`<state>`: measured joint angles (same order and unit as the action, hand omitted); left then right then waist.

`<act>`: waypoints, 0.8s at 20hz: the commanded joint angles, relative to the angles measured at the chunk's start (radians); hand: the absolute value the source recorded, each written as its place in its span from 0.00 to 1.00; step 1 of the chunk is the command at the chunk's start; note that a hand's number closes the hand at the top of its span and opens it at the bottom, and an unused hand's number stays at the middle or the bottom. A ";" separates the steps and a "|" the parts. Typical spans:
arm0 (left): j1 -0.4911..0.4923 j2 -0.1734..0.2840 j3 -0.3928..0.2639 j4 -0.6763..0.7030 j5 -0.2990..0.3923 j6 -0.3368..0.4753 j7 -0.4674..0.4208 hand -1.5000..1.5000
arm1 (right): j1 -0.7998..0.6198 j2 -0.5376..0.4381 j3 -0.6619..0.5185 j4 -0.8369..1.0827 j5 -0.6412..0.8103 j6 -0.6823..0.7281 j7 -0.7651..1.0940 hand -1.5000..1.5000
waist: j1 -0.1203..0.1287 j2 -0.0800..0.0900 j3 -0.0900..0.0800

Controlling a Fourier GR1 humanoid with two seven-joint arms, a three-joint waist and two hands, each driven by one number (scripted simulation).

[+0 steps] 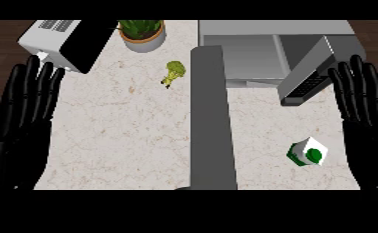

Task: Pick up the milk, place it into the microwave and close the microwave

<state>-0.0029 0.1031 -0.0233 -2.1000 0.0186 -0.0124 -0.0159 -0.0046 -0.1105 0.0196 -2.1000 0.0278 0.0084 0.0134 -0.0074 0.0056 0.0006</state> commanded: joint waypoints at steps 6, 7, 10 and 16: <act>-0.111 0.045 0.057 0.180 0.061 -0.093 -0.059 0.00 | 0.022 -0.003 -0.147 0.018 0.027 -0.076 -0.025 0.00 | 0.002 -0.005 -0.001; -0.062 0.021 0.107 0.189 0.135 -0.066 0.006 0.00 | 0.036 0.028 -0.186 0.010 -0.139 -0.053 0.055 0.00 | -0.001 -0.004 0.000; 0.019 0.001 0.094 0.138 0.132 -0.065 0.002 0.00 | 0.125 0.048 -0.175 -0.055 -0.118 -0.065 0.042 0.00 | 0.006 -0.007 -0.001; 0.071 -0.013 0.061 0.096 0.111 -0.089 -0.009 0.00 | 0.056 0.061 -0.204 0.083 -0.118 -0.089 0.013 0.00 | 0.010 -0.006 -0.001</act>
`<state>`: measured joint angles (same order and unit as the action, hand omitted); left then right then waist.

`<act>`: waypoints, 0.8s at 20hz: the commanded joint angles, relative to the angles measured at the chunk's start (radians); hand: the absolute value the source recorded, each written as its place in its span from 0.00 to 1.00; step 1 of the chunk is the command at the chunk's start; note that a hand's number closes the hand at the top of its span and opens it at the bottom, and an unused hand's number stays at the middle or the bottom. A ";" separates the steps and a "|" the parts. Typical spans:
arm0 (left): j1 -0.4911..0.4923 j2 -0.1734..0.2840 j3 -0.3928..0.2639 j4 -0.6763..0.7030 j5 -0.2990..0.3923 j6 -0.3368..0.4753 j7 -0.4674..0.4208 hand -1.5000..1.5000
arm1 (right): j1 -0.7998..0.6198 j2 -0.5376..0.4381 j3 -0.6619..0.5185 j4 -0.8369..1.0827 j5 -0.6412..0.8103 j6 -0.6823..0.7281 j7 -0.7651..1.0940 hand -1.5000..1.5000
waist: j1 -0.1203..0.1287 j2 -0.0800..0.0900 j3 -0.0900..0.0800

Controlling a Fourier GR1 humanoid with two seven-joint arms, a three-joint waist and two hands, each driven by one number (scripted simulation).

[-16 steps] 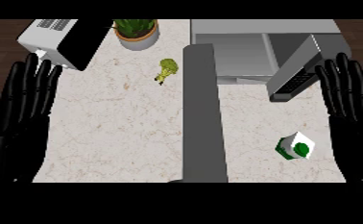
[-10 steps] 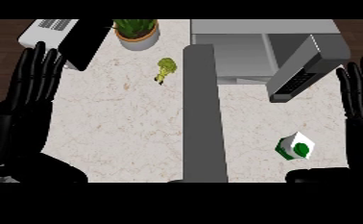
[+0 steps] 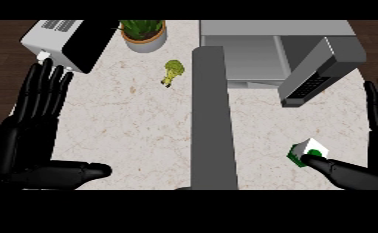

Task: Pick up the milk, place it into the microwave and close the microwave

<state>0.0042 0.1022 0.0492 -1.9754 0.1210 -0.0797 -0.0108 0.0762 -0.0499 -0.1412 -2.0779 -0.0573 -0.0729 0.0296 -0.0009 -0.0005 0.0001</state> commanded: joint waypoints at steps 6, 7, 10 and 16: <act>0.099 -0.035 -0.046 -0.102 -0.034 0.001 0.018 0.00 | 0.013 0.011 -0.003 0.064 0.063 -0.034 0.000 0.00 | 0.001 0.000 0.000; 0.157 -0.011 -0.025 -0.185 0.022 -0.028 0.058 0.00 | 0.053 -0.012 -0.058 0.170 -0.003 0.042 -0.115 0.00 | 0.004 -0.001 0.000; 0.178 -0.021 -0.019 -0.125 0.018 -0.057 -0.019 0.00 | 0.064 -0.035 -0.098 0.151 -0.021 0.050 -0.088 0.00 | 0.002 0.000 0.000; 0.181 -0.075 -0.095 -0.113 -0.074 -0.019 -0.048 0.00 | 0.157 0.040 -0.064 0.345 0.044 0.058 -0.330 0.00 | -0.001 0.001 0.000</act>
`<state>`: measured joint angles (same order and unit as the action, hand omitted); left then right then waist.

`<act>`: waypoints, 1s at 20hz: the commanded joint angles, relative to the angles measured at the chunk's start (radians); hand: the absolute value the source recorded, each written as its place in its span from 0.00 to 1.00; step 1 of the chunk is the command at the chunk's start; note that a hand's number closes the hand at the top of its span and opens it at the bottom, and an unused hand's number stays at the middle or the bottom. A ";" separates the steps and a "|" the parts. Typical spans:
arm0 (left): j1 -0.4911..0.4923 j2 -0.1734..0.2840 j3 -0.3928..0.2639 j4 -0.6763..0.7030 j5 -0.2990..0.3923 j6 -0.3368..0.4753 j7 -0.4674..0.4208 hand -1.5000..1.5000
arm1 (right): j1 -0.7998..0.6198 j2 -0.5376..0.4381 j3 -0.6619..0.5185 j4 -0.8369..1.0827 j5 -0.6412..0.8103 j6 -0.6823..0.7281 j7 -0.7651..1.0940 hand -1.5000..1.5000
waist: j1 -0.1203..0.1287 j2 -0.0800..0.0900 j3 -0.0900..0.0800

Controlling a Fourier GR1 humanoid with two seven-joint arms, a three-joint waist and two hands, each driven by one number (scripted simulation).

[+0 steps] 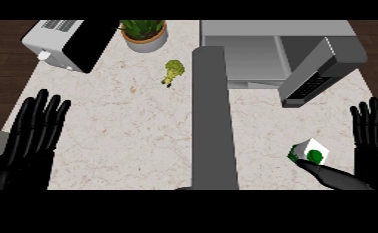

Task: Pick up the milk, place it into the microwave and close the microwave

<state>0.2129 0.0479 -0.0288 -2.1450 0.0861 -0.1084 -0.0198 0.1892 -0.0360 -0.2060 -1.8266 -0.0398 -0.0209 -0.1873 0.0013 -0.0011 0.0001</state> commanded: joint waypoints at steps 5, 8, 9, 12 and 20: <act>0.029 0.002 0.012 -0.062 0.036 -0.022 0.036 0.00 | 0.042 -0.001 -0.033 0.180 -0.004 0.025 -0.160 0.00 | 0.000 0.000 0.000; 0.099 -0.007 -0.020 -0.043 -0.014 -0.043 -0.049 0.00 | 0.068 0.024 -0.025 0.268 0.029 0.017 -0.254 0.00 | 0.002 0.000 0.000; 0.140 -0.014 -0.048 -0.164 0.001 -0.025 0.045 0.00 | 0.073 0.022 -0.034 0.251 0.033 -0.003 -0.217 0.00 | 0.003 0.000 0.000; 0.055 -0.004 0.015 -0.028 0.033 -0.045 -0.021 0.00 | 0.029 -0.034 -0.105 0.393 -0.024 0.057 -0.324 0.00 | 0.000 0.001 0.000; 0.039 -0.030 -0.042 -0.114 -0.029 -0.004 0.088 0.00 | -0.042 -0.015 -0.102 0.637 -0.019 0.056 -0.494 0.00 | 0.000 0.001 0.000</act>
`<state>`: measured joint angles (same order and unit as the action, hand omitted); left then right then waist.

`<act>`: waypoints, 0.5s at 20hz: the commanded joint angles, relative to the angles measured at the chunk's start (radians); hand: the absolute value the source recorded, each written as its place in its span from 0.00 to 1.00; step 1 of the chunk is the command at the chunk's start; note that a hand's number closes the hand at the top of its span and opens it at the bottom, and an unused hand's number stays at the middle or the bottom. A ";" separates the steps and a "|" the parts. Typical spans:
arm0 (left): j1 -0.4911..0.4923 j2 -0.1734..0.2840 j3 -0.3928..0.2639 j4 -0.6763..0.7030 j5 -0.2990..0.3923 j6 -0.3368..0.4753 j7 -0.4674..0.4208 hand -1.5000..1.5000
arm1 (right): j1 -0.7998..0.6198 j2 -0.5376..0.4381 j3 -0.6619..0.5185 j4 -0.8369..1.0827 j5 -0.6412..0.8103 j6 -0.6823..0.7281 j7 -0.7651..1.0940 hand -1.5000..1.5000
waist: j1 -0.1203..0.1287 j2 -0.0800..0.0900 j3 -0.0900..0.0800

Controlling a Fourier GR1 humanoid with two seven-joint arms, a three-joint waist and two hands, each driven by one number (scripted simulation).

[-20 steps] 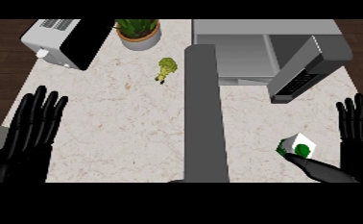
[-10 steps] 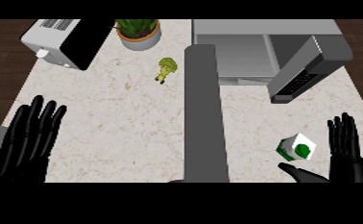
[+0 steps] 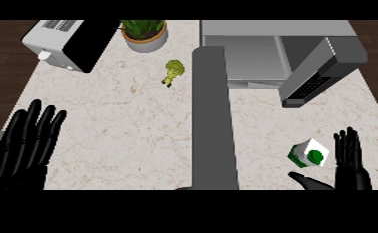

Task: Pick up the milk, place it into the microwave and close the microwave

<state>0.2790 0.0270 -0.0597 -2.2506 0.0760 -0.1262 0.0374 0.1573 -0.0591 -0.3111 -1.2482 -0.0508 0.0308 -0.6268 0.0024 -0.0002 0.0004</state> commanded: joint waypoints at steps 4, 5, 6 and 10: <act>0.028 -0.024 -0.029 0.024 -0.044 0.007 -0.036 0.00 | -0.070 -0.052 -0.044 0.265 -0.032 0.065 -0.164 0.00 | 0.000 0.000 0.000; 0.086 -0.008 -0.011 -0.038 -0.020 -0.014 -0.045 0.00 | -0.124 -0.056 -0.051 0.329 -0.028 0.048 -0.187 0.00 | 0.004 0.000 0.000; 0.041 -0.012 -0.010 0.009 -0.038 -0.003 -0.045 0.00 | -0.147 -0.073 -0.079 0.393 -0.050 0.066 -0.232 0.00 | 0.003 0.000 0.000; 0.102 -0.016 -0.043 -0.066 -0.041 -0.016 -0.022 0.00 | -0.224 -0.132 -0.095 0.544 -0.043 0.062 -0.265 0.00 | 0.004 0.000 0.000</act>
<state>0.3395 0.0161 -0.0845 -2.2806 0.0470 -0.1356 0.0138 0.0005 -0.1414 -0.3811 -0.8245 -0.0824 0.0922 -0.8607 0.0061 0.0002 0.0009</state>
